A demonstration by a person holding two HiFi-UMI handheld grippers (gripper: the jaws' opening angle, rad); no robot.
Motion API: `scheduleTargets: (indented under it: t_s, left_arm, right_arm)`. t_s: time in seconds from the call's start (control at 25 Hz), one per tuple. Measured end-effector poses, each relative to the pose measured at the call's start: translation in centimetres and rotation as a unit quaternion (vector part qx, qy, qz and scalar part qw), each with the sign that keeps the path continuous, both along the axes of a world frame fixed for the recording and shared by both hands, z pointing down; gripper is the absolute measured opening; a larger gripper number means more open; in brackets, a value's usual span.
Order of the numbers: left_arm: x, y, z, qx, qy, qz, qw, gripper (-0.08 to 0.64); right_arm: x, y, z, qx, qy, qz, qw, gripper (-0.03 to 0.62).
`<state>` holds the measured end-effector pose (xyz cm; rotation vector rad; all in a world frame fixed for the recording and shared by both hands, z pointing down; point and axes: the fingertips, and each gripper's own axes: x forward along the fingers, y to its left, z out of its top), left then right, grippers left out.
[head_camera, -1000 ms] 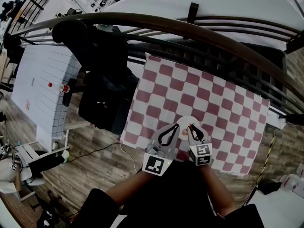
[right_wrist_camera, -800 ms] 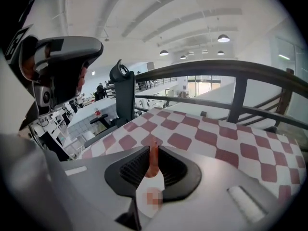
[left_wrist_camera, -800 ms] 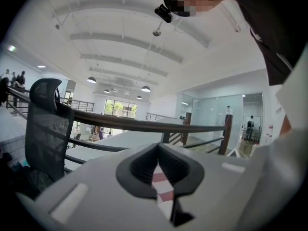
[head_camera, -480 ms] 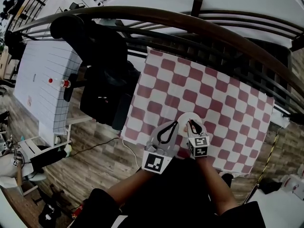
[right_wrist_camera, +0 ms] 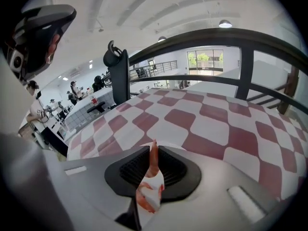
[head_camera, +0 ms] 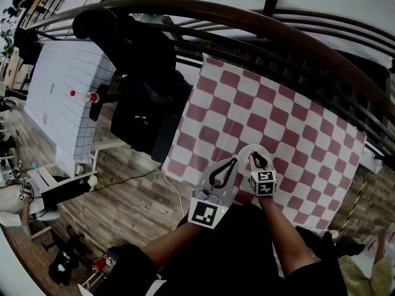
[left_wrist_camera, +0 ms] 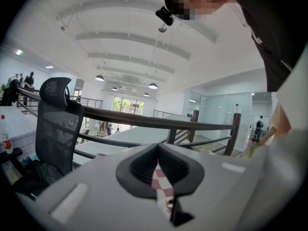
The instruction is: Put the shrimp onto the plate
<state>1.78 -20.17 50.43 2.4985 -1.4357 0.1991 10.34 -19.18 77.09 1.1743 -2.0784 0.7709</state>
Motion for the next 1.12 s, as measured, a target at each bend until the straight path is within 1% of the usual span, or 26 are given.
scheduleTargets:
  t_s: [0.08,0.16,0.36,0.52,0.64,0.76,0.92,1.12]
  left_arm:
    - [-0.2,-0.1,-0.4,0.008,0.001,-0.004,1.0000,0.009]
    - [-0.2,-0.1,-0.5,0.014,-0.005,-0.006,0.9999,0.009]
    - [-0.8,-0.6,0.2,-0.004,-0.005,-0.030,0.9995,0.009]
    - [-0.9,-1.1,0.1,0.000,-0.008,-0.033,0.9994,0.009]
    - [-0.7,-1.4,0.2,0.000,-0.006,-0.030,0.9995,0.009]
    - [-0.5,-1.4,0.2,0.003,-0.005,-0.026,0.9996,0.009]
    - [-0.5,-1.1,0.0,0.010,-0.003,-0.022,0.9997,0.009]
    - [-0.2,-0.1,0.1,0.007,-0.001,-0.014,0.9999,0.009]
  right_arm:
    - [-0.5,-0.1,0.7,0.000,0.013,-0.018,1.000,0.054]
    - [-0.9,0.0,1.3,-0.005,0.017,-0.030,0.999,0.054]
    - [-1.2,0.1,2.2,-0.028,0.011,-0.040,0.999,0.055]
    - [-1.5,0.2,2.7,-0.041,0.016,-0.055,0.998,0.059]
    - [-1.8,0.2,2.8,-0.046,0.015,-0.072,0.996,0.095]
    - [-2.0,-0.1,2.3,-0.033,0.020,-0.087,0.995,0.109]
    - [-2.2,-0.9,0.9,-0.013,0.010,-0.078,0.997,0.109]
    - [-2.1,-1.1,-1.1,-0.008,0.000,-0.056,0.998,0.107]
